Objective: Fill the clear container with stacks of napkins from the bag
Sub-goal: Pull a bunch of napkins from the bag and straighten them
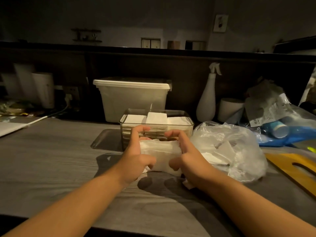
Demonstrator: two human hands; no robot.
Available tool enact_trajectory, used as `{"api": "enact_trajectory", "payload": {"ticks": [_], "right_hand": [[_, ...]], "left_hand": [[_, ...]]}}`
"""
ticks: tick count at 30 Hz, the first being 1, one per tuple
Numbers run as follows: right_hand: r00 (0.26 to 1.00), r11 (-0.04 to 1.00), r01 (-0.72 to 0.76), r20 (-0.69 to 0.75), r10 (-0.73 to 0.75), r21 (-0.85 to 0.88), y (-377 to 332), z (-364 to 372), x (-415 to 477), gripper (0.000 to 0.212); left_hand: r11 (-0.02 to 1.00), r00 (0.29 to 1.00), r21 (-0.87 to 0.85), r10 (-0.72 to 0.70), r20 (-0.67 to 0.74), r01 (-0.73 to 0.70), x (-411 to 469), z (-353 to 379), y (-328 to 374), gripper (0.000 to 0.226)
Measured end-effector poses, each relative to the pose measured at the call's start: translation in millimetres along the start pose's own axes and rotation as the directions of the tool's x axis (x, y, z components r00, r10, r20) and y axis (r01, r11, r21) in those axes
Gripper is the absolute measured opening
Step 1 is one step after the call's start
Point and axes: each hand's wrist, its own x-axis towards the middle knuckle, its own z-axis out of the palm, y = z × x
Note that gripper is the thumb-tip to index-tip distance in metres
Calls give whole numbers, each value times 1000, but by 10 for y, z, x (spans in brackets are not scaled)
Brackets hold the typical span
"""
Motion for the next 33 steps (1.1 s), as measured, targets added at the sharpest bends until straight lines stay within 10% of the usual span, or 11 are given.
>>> {"api": "enact_trajectory", "payload": {"ticks": [15,23,33], "right_hand": [[972,983,73,-207,-107,-169,-31,20,61,62],[998,997,58,12,-57,-56,-79,82,-53,80],[996,980,-50,-81,35,-193,66,-53,62,73]], "left_hand": [[998,992,45,48,-115,-43,42,102,4,67],[998,998,63,14,-67,-10,55,65,-43,75],[992,998,115,-50,24,47,74,34,0,76]]}}
